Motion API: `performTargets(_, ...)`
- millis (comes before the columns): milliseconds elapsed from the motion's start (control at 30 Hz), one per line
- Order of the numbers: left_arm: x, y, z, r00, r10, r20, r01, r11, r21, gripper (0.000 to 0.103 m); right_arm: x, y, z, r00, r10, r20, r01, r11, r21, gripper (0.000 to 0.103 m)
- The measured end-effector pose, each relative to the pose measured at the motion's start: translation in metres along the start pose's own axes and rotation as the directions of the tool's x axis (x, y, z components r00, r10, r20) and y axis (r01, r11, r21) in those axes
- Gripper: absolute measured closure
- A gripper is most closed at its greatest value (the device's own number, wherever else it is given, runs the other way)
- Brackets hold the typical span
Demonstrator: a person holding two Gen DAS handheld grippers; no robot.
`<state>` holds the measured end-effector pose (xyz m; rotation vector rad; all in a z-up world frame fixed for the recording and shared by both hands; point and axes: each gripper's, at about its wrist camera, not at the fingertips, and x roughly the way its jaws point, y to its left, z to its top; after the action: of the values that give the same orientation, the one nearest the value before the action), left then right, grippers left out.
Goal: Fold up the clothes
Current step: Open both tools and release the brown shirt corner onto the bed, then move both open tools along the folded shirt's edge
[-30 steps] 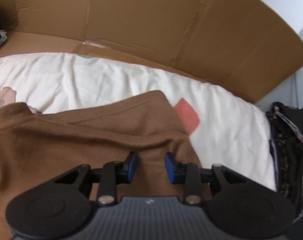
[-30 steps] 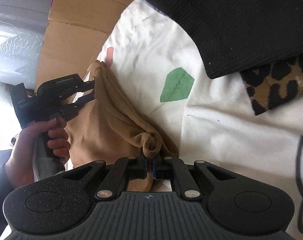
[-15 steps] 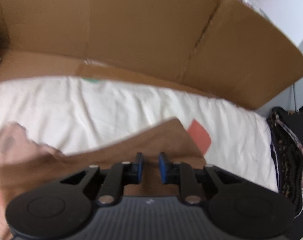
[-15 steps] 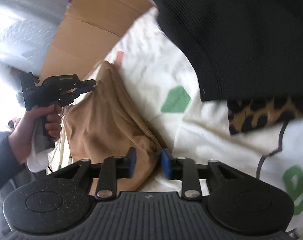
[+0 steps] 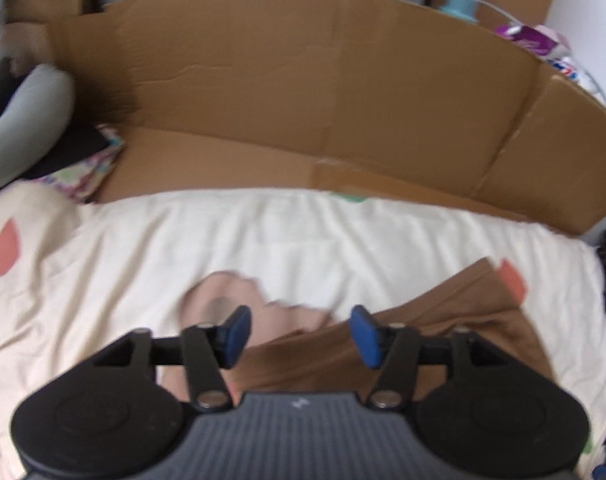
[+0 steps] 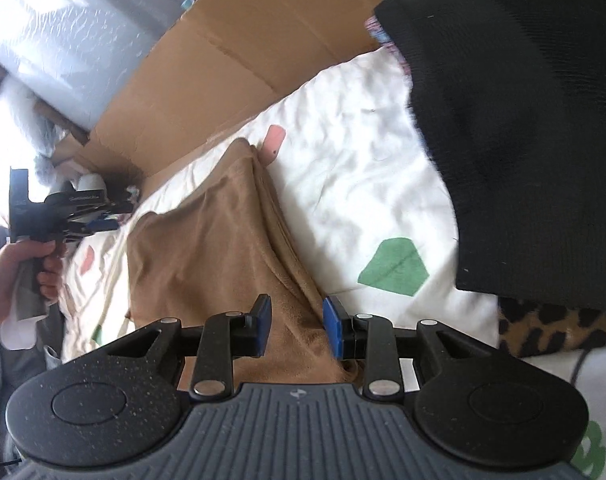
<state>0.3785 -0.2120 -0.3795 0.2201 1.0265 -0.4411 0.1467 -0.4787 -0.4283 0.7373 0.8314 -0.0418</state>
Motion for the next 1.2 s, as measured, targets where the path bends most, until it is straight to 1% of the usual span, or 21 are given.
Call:
performTargets(100, 0.004, 0.01, -0.014, 1.0, 0.008, -0.022, -0.008, 1.0, 0.024, 0.038, 0.01, 0.005, 0.0, 1.0, -0.018, -0.008, 0.018, 1.0, -0.025, 0.072)
performTargets(167, 0.009, 0.02, -0.025, 0.999, -0.006, -0.036, 0.006, 1.0, -0.003, 0.042, 0.016, 0.008, 0.0, 0.999, -0.028, -0.018, 0.028, 0.999, -0.047, 0.072)
performTargets(200, 0.014, 0.025, -0.03, 0.999, -0.017, -0.045, 0.016, 1.0, -0.023, 0.047, 0.019, 0.01, 0.0, 0.999, -0.034, -0.022, 0.032, 0.998, -0.06, 0.072)
performTargets(267, 0.02, 0.032, -0.038, 0.998, -0.037, -0.047, 0.034, 0.998, -0.056, 0.053, 0.023, 0.013, 0.001, 0.998, -0.051, -0.028, 0.048, 0.995, -0.084, 0.072)
performTargets(400, 0.029, 0.038, -0.048, 0.997, -0.074, -0.026, 0.072, 0.994, -0.087, 0.069, 0.032, 0.014, 0.001, 0.995, -0.089, -0.04, 0.084, 0.99, -0.117, 0.073)
performTargets(433, 0.033, 0.04, -0.048, 0.997, -0.076, -0.025, 0.073, 0.992, -0.101, 0.07, 0.034, 0.014, 0.002, 0.994, -0.101, -0.041, 0.095, 0.988, -0.125, 0.073)
performTargets(500, 0.041, 0.043, -0.048, 0.997, -0.075, -0.024, 0.071, 0.989, -0.127, 0.071, 0.036, 0.013, 0.002, 0.992, -0.115, -0.051, 0.107, 0.985, -0.132, 0.073)
performTargets(667, 0.056, 0.046, -0.047, 0.997, -0.078, 0.015, 0.079, 0.985, -0.155, 0.07, 0.037, 0.015, 0.005, 0.988, -0.139, -0.069, 0.125, 0.976, -0.176, 0.073)
performTargets(767, 0.058, 0.054, -0.048, 0.994, -0.107, 0.028, 0.11, 0.975, -0.192, 0.07, 0.038, 0.02, 0.009, 0.986, -0.149, -0.079, 0.13, 0.97, -0.203, 0.073)
performTargets(833, 0.058, 0.058, -0.048, 0.991, -0.128, 0.026, 0.131, 0.971, -0.201, 0.069, 0.038, 0.024, 0.011, 0.984, -0.156, -0.086, 0.134, 0.966, -0.222, 0.074)
performTargets(900, 0.056, 0.064, -0.048, 0.988, -0.152, 0.017, 0.152, 0.959, -0.241, 0.069, 0.039, 0.028, 0.014, 0.983, -0.158, -0.089, 0.133, 0.962, -0.238, 0.074)
performTargets(967, 0.049, 0.068, -0.05, 0.985, -0.169, 0.018, 0.168, 0.952, -0.255, 0.069, 0.041, 0.035, 0.019, 0.985, -0.149, -0.087, 0.123, 0.96, -0.252, 0.074)
performTargets(1100, 0.028, 0.075, -0.061, 0.982, -0.186, 0.025, 0.187, 0.956, -0.227, 0.07, 0.05, 0.051, 0.03, 0.986, -0.146, -0.083, 0.116, 0.949, -0.292, 0.073)
performTargets(1200, 0.016, 0.08, -0.073, 0.978, -0.208, 0.013, 0.206, 0.955, -0.212, 0.07, 0.06, 0.06, 0.039, 0.987, -0.138, -0.084, 0.104, 0.942, -0.319, 0.073)
